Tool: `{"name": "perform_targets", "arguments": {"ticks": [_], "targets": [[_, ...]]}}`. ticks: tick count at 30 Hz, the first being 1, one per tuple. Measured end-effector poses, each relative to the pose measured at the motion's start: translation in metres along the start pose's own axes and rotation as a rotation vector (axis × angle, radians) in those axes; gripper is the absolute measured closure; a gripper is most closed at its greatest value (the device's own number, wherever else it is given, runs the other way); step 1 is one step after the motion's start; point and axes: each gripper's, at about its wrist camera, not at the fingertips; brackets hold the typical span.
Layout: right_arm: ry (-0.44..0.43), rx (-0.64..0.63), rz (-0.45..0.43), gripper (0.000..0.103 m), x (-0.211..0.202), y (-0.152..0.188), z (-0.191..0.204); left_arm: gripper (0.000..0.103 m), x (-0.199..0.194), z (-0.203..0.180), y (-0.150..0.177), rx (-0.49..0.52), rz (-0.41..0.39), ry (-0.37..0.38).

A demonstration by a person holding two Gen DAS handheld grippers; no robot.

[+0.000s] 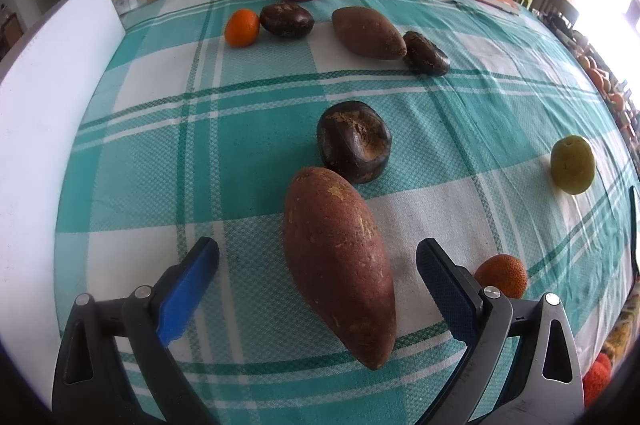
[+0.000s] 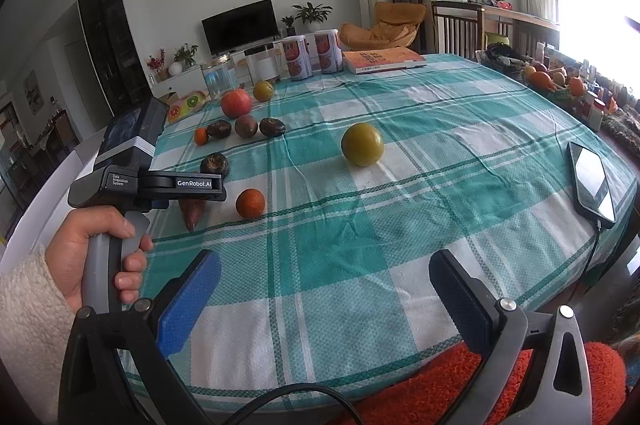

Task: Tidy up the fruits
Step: 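Lower the left tool to the sweet potato while the right tool approaches the tangerine, then close the left tool on the sweet potato while the right tool grips the tangerine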

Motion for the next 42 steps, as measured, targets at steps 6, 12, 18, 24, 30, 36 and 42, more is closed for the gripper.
{"name": "perform_targets", "arguments": {"ticks": [6, 12, 18, 24, 30, 36, 42], "targets": [[0.001, 0.004, 0.002, 0.000, 0.001, 0.000, 0.000, 0.038, -0.005, -0.002, 0.001, 0.041, -0.034, -0.022], [-0.047, 0.025, 0.030, 0.000, 0.003, 0.000, -0.005, 0.059, -0.010, 0.008, 0.003, 0.016, -0.032, 0.033], [-0.403, 0.249, 0.254, 0.000, 0.058, -0.029, -0.045, 0.059, -0.041, 0.038, 0.032, -0.028, -0.054, 0.121], [-0.340, -0.006, 0.387, 0.028, 0.134, -0.063, 0.002, 0.059, -0.082, 0.062, 0.054, -0.057, -0.113, 0.156], [-0.265, -0.146, 0.422, 0.070, 0.181, -0.054, 0.039, 0.059, -0.118, 0.091, 0.067, -0.104, -0.160, 0.184], [-0.297, -0.100, 0.395, 0.074, 0.161, -0.063, 0.042, 0.059, -0.158, 0.134, 0.078, -0.178, -0.208, 0.205], [-0.542, -0.155, 0.395, 0.073, 0.124, -0.089, 0.142, 0.059, -0.174, 0.207, 0.078, -0.268, -0.248, 0.058]]}}
Point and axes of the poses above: each gripper's, at about its wrist camera, not at the fingertips, and x roughly the way its jaws point, z to its left, y to its underside, and after that the axes turned 10 degrees about -y, right-handed
